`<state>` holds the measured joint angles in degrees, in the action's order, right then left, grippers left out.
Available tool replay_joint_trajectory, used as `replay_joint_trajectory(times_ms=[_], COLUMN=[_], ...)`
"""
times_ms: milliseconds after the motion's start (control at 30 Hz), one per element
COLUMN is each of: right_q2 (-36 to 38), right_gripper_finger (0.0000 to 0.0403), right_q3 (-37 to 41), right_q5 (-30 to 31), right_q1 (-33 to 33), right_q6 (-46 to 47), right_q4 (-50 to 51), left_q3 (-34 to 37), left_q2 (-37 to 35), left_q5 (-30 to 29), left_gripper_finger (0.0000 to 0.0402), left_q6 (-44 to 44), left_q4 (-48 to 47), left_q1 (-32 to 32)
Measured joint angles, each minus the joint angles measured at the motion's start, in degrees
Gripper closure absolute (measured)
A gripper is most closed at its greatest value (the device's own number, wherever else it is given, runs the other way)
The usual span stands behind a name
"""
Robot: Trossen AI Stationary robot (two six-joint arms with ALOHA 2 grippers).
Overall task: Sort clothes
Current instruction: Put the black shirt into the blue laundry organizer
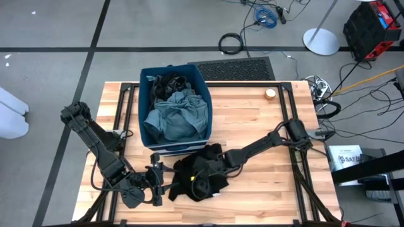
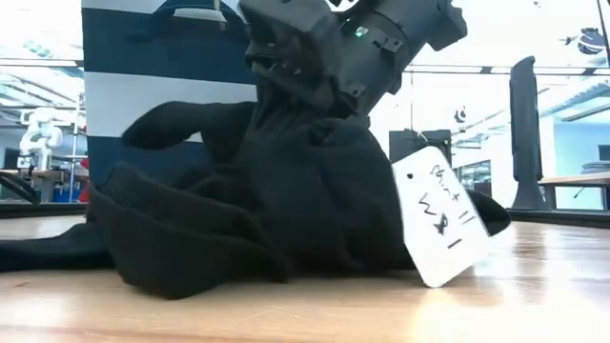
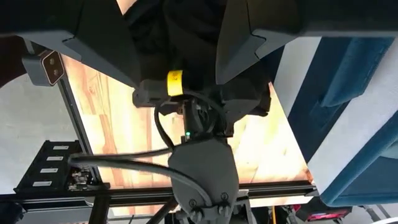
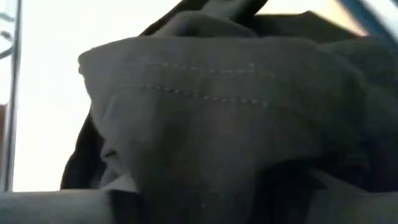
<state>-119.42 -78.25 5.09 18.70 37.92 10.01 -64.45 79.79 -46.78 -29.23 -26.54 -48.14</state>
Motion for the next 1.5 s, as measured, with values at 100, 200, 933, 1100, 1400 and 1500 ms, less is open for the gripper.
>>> replay_joint_trajectory(times_ms=[100, 200, 933, 1100, 1400, 1500], right_q2=[2.55, 6.47, 27.16, 27.28, 27.28, 27.28], right_gripper_finger=[0.0189, 0.0167, 0.0165, 0.0165, 0.0165, 0.0165], right_q3=[0.28, 0.43, 0.3, 0.21, 0.21, 0.21], right_q5=[-2.29, -1.92, 21.15, 26.42, 26.17, 26.15], right_q1=[0.04, 0.14, 14.94, 19.63, 20.46, 20.31], right_q6=[-1.13, -1.47, -2.86, 0.54, 3.53, 3.55], right_q4=[1.76, 2.73, 19.1, 22.1, 26.75, 26.74], left_q3=[0.0, 0.0, 0.07, 0.07, 0.04, 0.04], left_q2=[0.0, 0.0, 13.01, 14.27, 14.27, 14.43], left_q5=[0.0, -0.01, 9.91, 11.25, 24.94, 29.41], left_gripper_finger=[0.0183, 0.0183, 0.0183, 0.0183, 0.0183, 0.0183], left_q6=[0.0, -0.02, 23.04, 30.18, 34.53, 37.35], left_q4=[0.01, 0.04, 11.61, 12.04, 11.07, 10.66], left_q1=[0.0, 0.11, 5.06, 8.11, 16.29, 17.95])
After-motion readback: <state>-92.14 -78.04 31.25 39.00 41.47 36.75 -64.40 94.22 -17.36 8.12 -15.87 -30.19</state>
